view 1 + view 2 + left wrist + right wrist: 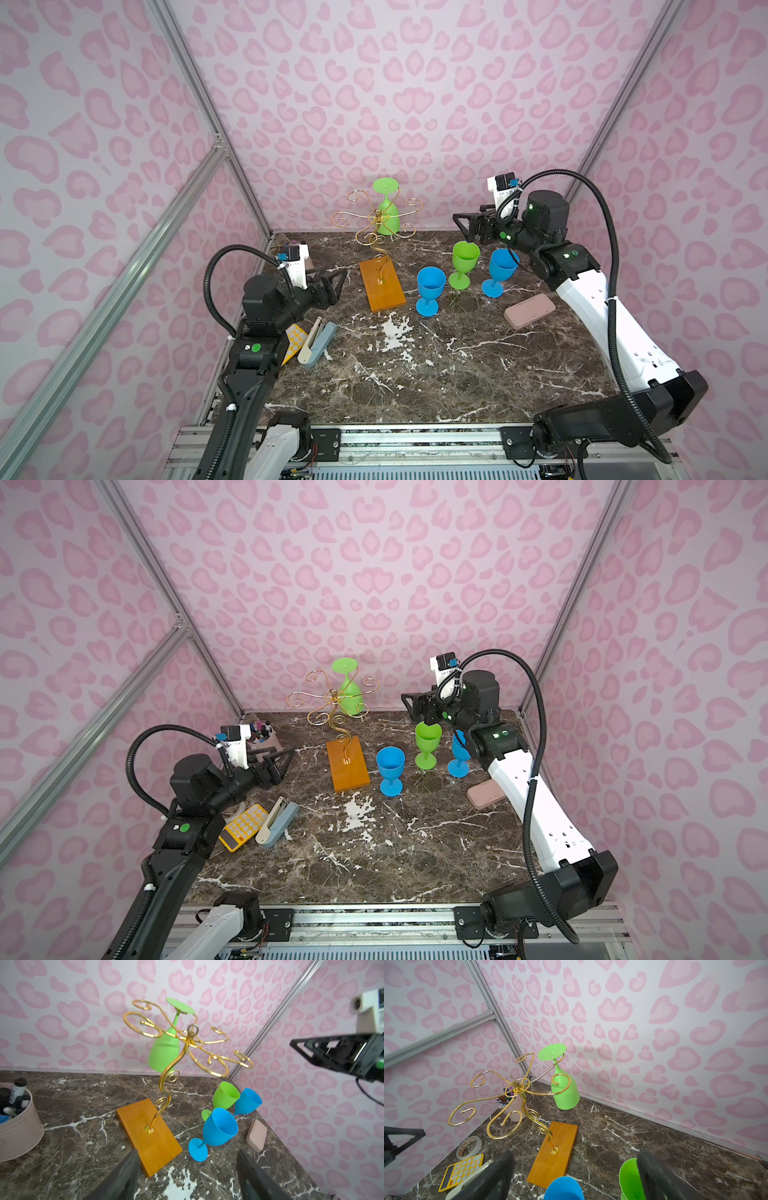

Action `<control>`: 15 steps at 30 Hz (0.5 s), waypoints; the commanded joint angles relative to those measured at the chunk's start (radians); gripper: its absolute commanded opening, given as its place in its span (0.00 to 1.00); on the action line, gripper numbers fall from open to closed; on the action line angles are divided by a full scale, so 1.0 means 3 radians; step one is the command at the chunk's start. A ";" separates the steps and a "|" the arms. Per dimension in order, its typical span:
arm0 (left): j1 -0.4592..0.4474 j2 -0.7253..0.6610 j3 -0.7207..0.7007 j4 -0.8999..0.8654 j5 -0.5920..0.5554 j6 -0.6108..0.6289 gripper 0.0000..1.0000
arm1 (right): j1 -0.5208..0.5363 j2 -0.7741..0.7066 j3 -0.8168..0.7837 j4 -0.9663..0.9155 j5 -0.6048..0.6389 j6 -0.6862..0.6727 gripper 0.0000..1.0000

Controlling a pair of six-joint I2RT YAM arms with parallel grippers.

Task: Take the wine glass off the wine glass rack
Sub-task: Move the wine glass rack to the top-center of the table.

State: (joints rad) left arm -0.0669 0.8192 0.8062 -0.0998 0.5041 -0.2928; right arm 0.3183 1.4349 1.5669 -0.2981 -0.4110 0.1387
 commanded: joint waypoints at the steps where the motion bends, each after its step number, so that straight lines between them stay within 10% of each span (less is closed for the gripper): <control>1: -0.0042 -0.0026 -0.0253 0.0480 0.0212 0.0451 0.72 | -0.0028 0.0098 0.0064 0.0189 -0.0144 0.0060 0.93; 15: -0.0418 0.0585 -0.0545 0.1619 0.0065 0.1279 0.67 | -0.0222 0.0662 0.0461 0.0452 -0.0606 0.0462 0.92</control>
State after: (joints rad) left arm -0.1837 0.9573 0.6258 0.2531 0.5480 0.0235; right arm 0.2649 1.6047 1.6833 -0.2100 -0.5503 0.2367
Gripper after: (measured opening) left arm 0.671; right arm 0.930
